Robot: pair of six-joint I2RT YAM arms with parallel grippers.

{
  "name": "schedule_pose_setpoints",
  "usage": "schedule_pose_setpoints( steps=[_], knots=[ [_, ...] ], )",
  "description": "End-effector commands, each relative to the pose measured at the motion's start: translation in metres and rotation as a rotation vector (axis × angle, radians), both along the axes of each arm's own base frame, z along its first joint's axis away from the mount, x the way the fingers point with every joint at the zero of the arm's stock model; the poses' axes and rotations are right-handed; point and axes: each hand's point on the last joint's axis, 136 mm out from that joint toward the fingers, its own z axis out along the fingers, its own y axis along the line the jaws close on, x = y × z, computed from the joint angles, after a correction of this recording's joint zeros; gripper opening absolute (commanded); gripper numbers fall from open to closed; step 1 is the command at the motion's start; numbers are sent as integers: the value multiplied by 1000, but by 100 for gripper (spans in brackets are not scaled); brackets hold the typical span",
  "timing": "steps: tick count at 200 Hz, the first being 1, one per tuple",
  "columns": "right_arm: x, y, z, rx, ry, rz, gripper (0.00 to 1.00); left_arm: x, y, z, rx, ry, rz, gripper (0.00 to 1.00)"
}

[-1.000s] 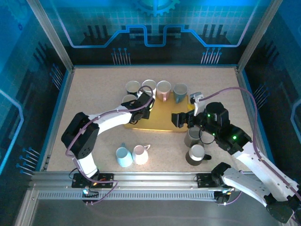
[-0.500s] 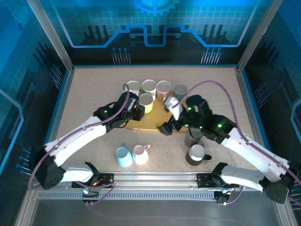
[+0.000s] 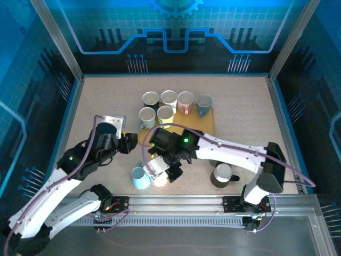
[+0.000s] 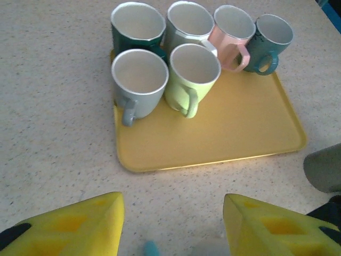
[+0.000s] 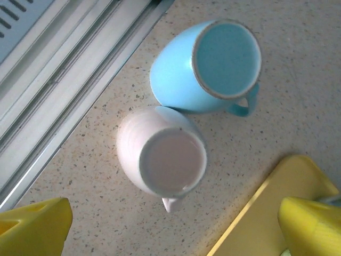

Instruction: Turn the mug right side up

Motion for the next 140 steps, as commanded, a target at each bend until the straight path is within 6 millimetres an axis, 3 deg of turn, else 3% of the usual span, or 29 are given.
schedule_pose_setpoints(
  steps=[1, 51, 140],
  knots=[
    [-9, -3, -8, -126, 9, 83, 100, -9, 30, -3, 38, -43, 98, 53],
    [-6, 8, -39, -277, 63, 61, 100, -18, 58, 22, -8, -223, 189, 53],
    [0, 18, -84, -345, 56, 30, 96, -17, 51, 21, -42, -236, 168, 54]
  ],
)
